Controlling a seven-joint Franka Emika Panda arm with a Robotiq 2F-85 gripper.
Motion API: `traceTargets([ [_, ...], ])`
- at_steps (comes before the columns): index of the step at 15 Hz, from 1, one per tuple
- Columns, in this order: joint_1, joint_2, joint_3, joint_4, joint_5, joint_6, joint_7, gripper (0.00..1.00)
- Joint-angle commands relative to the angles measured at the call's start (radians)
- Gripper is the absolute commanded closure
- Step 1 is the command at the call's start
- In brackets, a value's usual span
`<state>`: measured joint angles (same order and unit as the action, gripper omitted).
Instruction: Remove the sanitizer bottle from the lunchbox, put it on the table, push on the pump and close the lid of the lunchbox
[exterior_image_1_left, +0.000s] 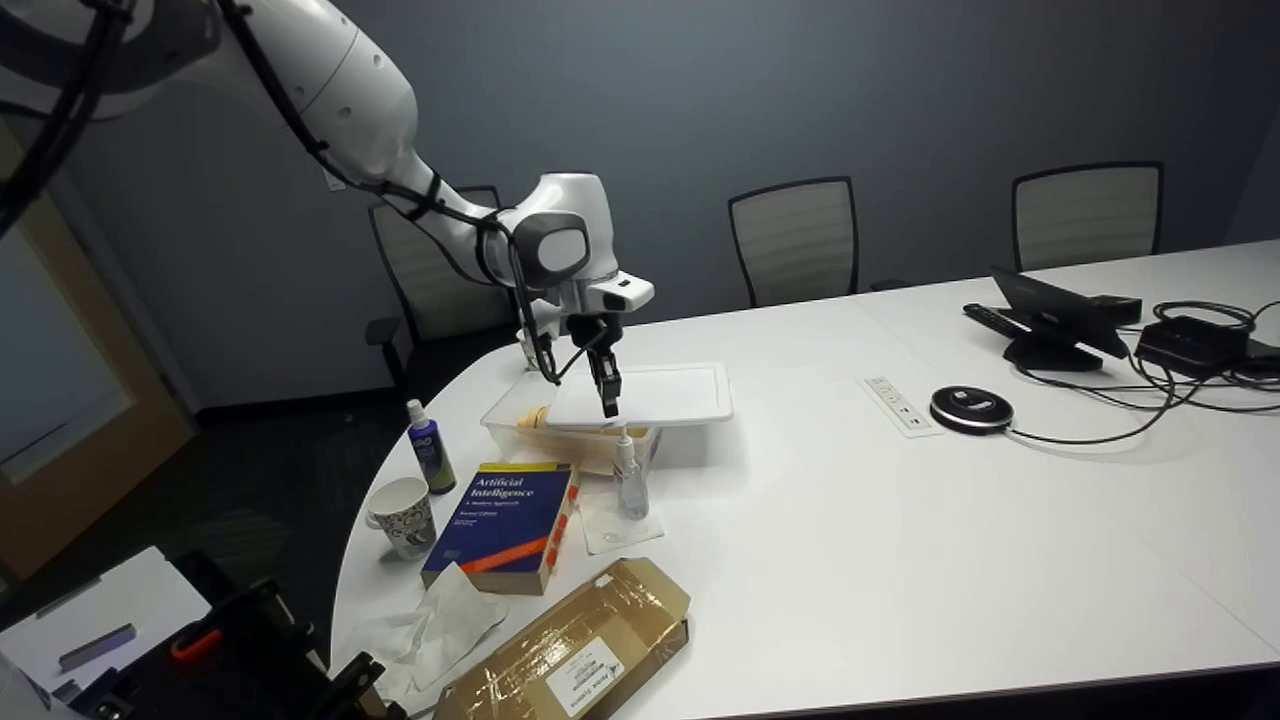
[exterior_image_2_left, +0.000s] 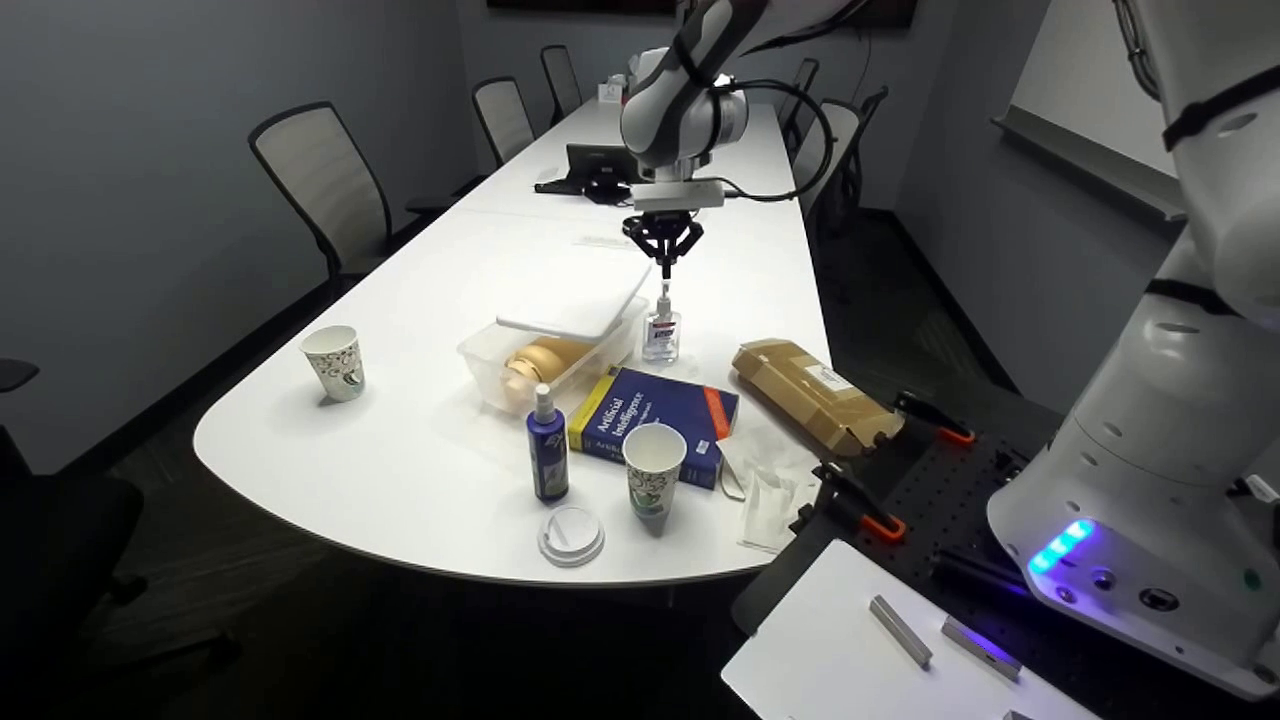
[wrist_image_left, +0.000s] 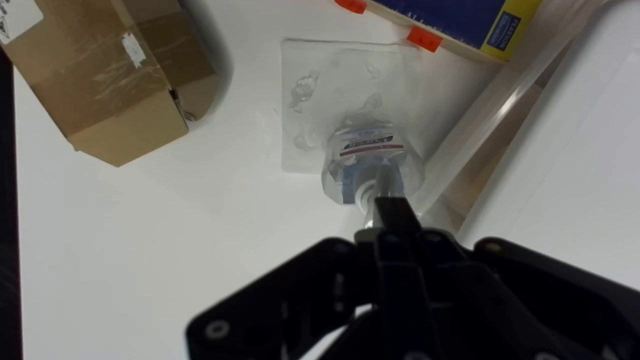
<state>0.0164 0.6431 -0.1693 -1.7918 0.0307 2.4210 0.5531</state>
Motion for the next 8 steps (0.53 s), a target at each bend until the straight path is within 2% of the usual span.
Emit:
traceTargets([
  [1, -0.013, 0.015, 0.011, 0.013, 0.028, 0.013, -0.029, 1.0],
  [8, -0.023, 0.041, 0.019, 0.013, 0.05, 0.037, -0.06, 1.0],
])
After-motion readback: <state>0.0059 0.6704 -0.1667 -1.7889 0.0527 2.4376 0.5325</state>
